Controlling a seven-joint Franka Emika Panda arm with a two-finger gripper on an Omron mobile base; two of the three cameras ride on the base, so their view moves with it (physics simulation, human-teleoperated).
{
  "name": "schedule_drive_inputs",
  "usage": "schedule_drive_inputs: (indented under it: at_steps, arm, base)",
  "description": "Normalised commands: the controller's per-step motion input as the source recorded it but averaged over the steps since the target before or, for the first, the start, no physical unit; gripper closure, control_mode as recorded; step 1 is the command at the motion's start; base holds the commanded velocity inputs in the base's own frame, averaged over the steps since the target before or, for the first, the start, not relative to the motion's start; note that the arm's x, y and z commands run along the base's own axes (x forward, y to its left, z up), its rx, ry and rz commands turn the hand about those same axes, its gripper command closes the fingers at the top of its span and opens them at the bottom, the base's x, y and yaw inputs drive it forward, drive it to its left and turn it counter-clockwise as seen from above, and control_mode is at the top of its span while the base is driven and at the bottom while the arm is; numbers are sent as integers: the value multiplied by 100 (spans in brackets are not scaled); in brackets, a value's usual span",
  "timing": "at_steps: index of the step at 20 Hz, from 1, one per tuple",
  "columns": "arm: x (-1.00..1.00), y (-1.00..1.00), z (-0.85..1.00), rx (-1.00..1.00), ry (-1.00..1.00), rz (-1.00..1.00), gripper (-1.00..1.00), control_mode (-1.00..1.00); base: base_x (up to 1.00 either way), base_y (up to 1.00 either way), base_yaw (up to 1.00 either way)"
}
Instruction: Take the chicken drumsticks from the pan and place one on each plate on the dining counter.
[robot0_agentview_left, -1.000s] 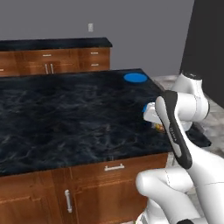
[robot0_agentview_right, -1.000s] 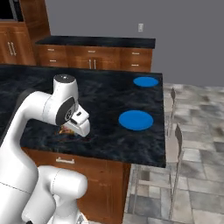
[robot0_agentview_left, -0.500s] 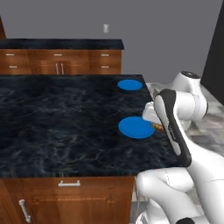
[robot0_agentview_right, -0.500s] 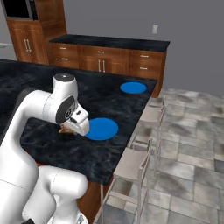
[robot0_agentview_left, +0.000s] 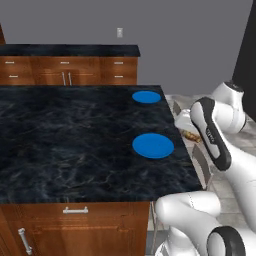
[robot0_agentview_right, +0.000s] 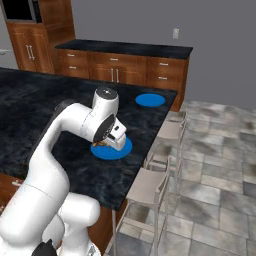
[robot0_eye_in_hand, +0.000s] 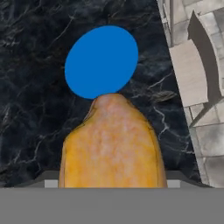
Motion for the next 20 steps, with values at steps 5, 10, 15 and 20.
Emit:
schedule_drive_inputs:
  at_steps: [5,10,15,20]
  arm:
    - [96,0,-51,-4,0,0,100,-100]
    - [86,10,-91,-16,0,0,100,-100]
    - [70,48,-92,-17,3,0,100,-100]
    - [65,15,-29,-2,8,9,100,-100]
  base:
    - [0,0,0]
    - [0,0,0]
    - [0,0,0]
    - [0,0,0]
